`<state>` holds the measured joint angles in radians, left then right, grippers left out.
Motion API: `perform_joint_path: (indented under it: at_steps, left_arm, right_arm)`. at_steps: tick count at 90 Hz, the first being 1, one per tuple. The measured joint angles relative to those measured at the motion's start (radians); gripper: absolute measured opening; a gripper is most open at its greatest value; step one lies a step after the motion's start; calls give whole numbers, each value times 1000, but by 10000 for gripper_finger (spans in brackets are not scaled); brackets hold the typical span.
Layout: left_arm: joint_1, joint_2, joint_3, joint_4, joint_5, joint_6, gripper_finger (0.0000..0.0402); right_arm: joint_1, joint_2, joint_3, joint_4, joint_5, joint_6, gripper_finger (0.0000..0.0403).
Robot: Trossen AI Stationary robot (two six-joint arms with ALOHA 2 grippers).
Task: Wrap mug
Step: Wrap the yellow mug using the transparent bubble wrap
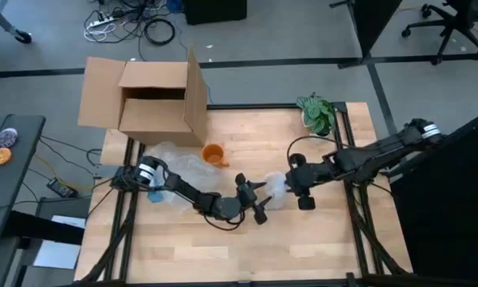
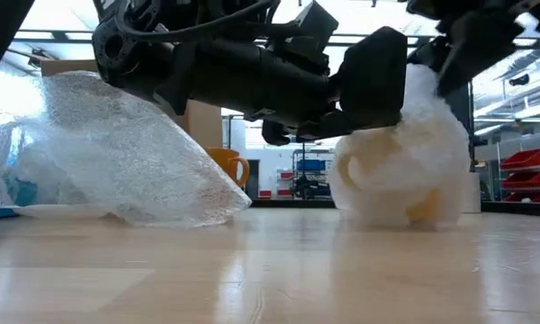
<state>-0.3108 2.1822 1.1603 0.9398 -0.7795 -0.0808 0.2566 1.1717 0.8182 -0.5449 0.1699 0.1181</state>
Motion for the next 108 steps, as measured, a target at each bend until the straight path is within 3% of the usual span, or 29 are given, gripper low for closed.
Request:
perform_joint_path:
  at_steps: [27, 46, 61, 74, 92, 100, 108]
  left_arm:
    - [0, -12, 1, 9, 0, 30, 223]
    - [-13, -64, -1, -35, -31, 79, 223]
    - [-34, -175, -1, -240, -72, 93, 223]
    - [-36, -251, -1, -469, -86, 31, 223]
    - [-36, -351, -1, -810, -184, -98, 223]
    - [-5, -362, -1, -929, -172, -192, 223]
    - [37, -331, -4, -959, -84, -282, 223]
  right_arm:
    - [-60, 161, 6, 43, -4, -7, 95]
    - [-69, 177, 4, 39, -8, -11, 94]
    - [-69, 156, 1, 27, -10, -9, 94]
    - [-69, 156, 0, 29, -8, -15, 94]
    - [-69, 156, 0, 33, -8, -15, 94]
    - [-69, 156, -1, 34, -12, -15, 94]
    - [-69, 143, -2, 35, -26, -13, 94]
